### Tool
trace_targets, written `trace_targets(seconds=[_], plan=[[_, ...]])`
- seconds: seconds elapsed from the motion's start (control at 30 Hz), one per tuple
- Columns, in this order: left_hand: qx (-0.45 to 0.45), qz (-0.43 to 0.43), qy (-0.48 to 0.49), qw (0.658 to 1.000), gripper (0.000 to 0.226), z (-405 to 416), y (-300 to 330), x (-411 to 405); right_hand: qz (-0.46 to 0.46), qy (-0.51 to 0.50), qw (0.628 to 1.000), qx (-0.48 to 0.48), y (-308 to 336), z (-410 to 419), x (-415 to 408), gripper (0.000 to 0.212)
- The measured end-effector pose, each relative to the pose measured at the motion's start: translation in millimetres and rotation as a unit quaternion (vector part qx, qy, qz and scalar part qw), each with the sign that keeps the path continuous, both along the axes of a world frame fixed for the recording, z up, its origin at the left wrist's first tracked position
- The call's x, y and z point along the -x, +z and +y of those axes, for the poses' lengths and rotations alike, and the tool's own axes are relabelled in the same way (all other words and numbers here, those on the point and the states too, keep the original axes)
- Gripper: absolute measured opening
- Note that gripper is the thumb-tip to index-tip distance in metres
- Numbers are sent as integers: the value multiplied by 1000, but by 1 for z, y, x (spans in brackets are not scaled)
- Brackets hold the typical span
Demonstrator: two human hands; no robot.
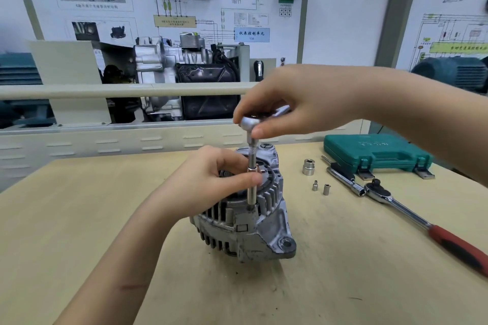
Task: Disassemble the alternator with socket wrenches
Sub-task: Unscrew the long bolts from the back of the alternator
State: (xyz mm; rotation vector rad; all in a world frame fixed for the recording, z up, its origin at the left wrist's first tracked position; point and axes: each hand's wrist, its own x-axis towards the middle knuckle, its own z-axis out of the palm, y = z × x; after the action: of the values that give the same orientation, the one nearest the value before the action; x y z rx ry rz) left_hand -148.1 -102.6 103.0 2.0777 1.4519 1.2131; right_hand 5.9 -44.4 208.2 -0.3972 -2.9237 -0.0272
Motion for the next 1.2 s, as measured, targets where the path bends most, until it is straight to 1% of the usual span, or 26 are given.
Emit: trace_targets(seconds=[0.03, 0.1, 0.2, 0.27, 0.37, 0.43, 0.5, 0.6, 0.67, 0.73, 0.83, 0.93, 1.0, 1.07, 1.17, 1.2], plan=[[-8, -1, 10, 1000, 33, 1, -1, -1, 0, 1, 1000, -5, 0, 0, 0, 22], [-25, 0, 33, 999, 26, 3, -2, -3, 5, -6, 999, -31, -1, 0, 2, 23], [-42, -7, 52, 998, 36, 5, -5, -5, 13, -31, 998, -55, -3, -2, 4, 37], [-38, -11, 56, 998, 33, 4, -5, -5, 18, -22, 998, -48, -4, -3, 4, 36], [-14, -10, 26, 1000, 21, 2, -2, -3, 9, -12, 999, -43, -3, 0, 4, 31], [4, -12, -7, 1000, 21, 1, -1, -2, 5, -17, 999, -29, -2, 1, 2, 30], [0, -14, -8, 1000, 22, 1, 0, -1, 6, -18, 1000, -8, -3, 0, 0, 30], [-29, -2, 23, 999, 20, 3, -1, -3, 19, -9, 1000, -15, -4, -1, 1, 30], [-55, 12, 66, 996, 29, 4, -3, -4, 27, -19, 999, -42, -5, 0, 3, 33], [-66, 17, 82, 994, 32, 4, -5, -6, 30, -33, 998, -41, -5, -1, 3, 34], [-60, 3, 61, 996, 29, 4, -3, -7, 34, -23, 999, -33, -5, -1, 2, 31], [-23, -13, -4, 1000, 19, 0, 1, -4, 34, -20, 999, -21, -5, 2, 1, 32], [-9, -19, -27, 999, 19, -1, 2, -2, 31, -19, 999, -2, -4, 3, -1, 30], [-12, -23, -16, 1000, 22, -1, 2, -1, 32, -17, 999, 21, -3, 2, -2, 30], [-31, -22, 8, 999, 10, -1, 1, -4, 42, -11, 999, 18, -2, 1, -3, 33], [-45, -14, 22, 999, 15, 0, 0, -5, 46, -11, 999, 8, -2, 0, -2, 32]])
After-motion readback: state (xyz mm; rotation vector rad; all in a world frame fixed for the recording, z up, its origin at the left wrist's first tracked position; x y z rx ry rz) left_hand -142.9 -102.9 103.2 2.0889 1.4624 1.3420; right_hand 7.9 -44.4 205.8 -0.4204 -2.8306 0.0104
